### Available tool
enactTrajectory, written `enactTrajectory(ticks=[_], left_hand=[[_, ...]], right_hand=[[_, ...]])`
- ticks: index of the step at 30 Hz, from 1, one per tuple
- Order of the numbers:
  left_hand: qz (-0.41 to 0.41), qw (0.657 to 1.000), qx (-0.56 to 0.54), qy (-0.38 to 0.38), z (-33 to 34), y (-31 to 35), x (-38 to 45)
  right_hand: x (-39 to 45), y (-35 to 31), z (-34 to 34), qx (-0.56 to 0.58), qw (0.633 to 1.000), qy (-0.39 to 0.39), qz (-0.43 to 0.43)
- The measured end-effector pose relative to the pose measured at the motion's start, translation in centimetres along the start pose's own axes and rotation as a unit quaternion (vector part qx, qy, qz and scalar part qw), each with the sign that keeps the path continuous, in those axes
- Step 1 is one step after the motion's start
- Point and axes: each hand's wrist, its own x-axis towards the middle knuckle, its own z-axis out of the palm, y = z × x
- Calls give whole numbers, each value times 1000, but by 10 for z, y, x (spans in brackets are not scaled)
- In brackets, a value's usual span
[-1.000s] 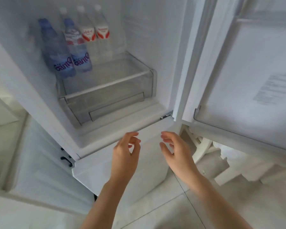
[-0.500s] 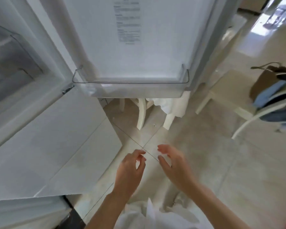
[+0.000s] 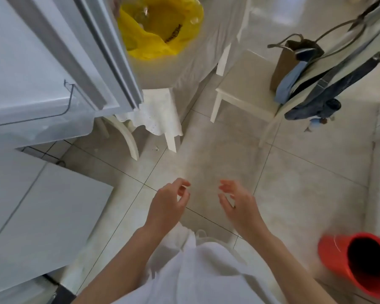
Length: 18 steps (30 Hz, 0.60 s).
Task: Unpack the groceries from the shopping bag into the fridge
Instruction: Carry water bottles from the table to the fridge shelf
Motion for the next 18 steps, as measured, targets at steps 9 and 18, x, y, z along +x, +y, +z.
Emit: enactTrajectory(ticks=[9, 18], left_hand=[[-9, 1000, -15, 0, 1, 38, 126], [-38, 997, -49, 56, -26, 70, 284]], right_hand=[[111, 13, -52, 9, 999, 17, 26], [279, -32, -91, -17, 999, 1, -35]])
